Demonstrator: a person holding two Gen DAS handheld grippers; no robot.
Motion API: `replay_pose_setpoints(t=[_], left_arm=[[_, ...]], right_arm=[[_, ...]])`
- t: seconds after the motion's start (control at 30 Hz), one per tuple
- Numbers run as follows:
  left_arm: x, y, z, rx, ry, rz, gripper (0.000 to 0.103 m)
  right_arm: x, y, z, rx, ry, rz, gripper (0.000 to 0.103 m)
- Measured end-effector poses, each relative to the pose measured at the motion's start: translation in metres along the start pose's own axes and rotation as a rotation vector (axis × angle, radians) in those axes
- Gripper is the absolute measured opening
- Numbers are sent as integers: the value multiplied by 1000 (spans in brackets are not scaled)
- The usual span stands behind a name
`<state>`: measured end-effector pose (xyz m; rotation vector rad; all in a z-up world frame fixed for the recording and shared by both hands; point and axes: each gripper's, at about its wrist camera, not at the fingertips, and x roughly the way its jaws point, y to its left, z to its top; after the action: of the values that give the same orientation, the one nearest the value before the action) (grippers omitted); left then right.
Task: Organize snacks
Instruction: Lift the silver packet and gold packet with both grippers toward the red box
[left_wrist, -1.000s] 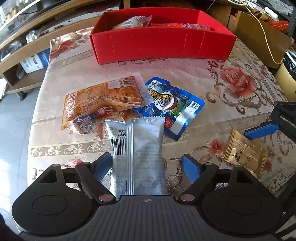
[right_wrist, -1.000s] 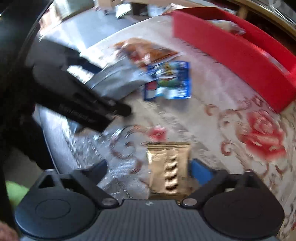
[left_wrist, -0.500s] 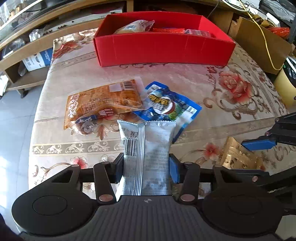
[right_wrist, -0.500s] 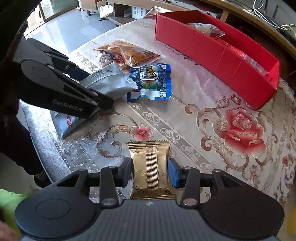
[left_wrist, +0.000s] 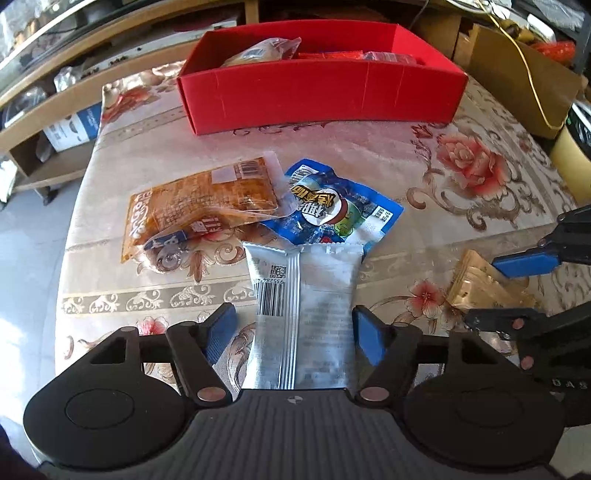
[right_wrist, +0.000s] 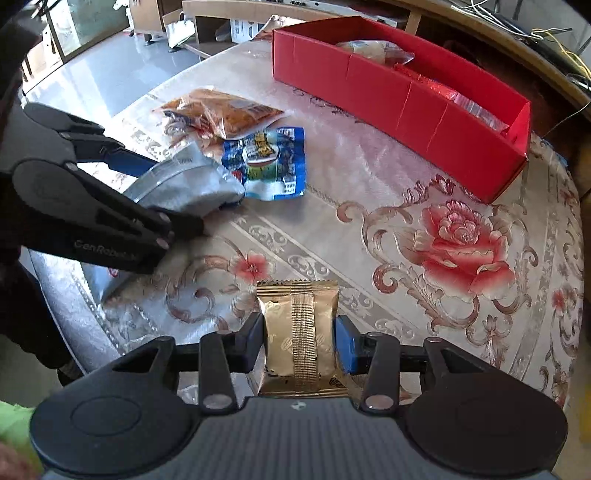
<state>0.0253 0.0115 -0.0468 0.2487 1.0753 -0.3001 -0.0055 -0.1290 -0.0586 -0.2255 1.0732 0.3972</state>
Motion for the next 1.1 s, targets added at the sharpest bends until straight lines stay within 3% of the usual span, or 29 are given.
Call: replay_pose_setpoints(t=[0.17, 0.23, 0.27, 0.33, 0.43, 0.5, 0.57, 0.8, 1.1], left_arm=[[-4, -3, -2, 8, 0, -13, 64], [-5, -4, -3, 7, -1, -14, 61], [-5, -4, -3, 7, -2, -14, 60], [-6, -4, -4, 7, -2, -12, 59], [-8, -4, -4, 4, -1, -18, 56], [-9, -3, -5, -1, 0, -25, 55], [-10, -4, -5, -1, 0, -27, 54], [-22, -7, -1, -12, -40, -65, 53], [-33, -7, 16, -46, -102, -103, 53]], right_arm=[[2, 0, -1, 9, -10, 0, 46], [4, -4, 0, 29, 3, 60, 76], [7, -2, 0, 25, 18, 100, 99], [13, 9, -1, -33, 46, 98, 101], [12, 19, -3, -68, 48, 47, 91], [6, 10, -1, -24, 34, 34, 60], [0, 0, -1, 31, 23, 16, 41], [-6, -2, 0, 39, 5, -4, 38], [-38, -14, 8, 147, -120, 15, 38]])
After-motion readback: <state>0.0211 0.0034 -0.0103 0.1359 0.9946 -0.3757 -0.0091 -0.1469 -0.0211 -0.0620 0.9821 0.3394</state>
